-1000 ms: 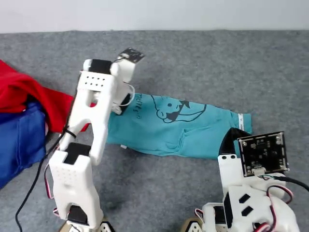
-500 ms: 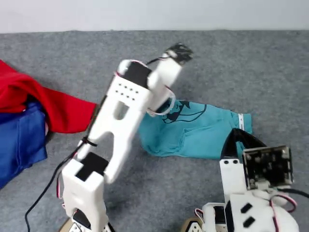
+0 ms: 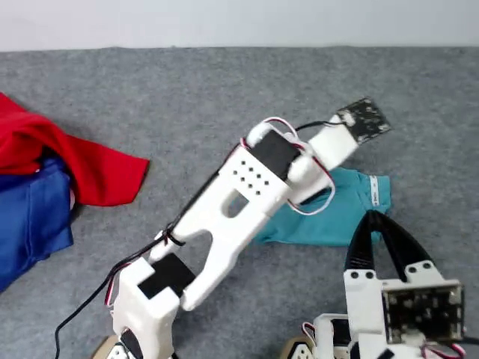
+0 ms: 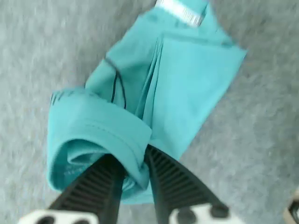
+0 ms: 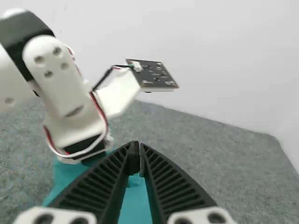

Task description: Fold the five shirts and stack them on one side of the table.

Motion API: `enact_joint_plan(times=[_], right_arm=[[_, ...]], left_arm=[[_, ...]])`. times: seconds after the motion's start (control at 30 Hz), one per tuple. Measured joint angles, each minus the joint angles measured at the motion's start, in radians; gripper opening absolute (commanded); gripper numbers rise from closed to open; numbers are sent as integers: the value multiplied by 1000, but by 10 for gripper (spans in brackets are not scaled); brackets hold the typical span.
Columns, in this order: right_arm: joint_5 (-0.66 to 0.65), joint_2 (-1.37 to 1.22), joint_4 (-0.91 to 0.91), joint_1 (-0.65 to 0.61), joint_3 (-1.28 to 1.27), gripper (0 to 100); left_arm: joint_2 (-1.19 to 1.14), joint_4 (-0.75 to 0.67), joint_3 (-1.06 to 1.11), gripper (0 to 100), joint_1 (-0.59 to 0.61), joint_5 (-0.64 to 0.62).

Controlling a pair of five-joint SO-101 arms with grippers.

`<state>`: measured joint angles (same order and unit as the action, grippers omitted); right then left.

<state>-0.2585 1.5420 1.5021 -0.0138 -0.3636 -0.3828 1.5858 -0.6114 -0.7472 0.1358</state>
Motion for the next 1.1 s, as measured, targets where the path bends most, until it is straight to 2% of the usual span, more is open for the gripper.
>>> enact_joint_plan(times=[0.23, 0.57, 0.73, 0.83, 1.1], right_arm=[[-5, 12, 0, -3, 2, 15], [-61, 35, 0, 0, 2, 15], [-61, 35, 0, 0, 2, 15], [-61, 35, 0, 0, -14, 15], [-61, 35, 0, 0, -25, 15]], left_arm=[[-120, -95, -55, 14, -66, 0], [-433, -106, -407, 19, -109, 0], [-565, -106, -548, 152, -109, 0], [-605, -81, -621, 181, -109, -25], [-618, 46, -756, 167, -110, -87]])
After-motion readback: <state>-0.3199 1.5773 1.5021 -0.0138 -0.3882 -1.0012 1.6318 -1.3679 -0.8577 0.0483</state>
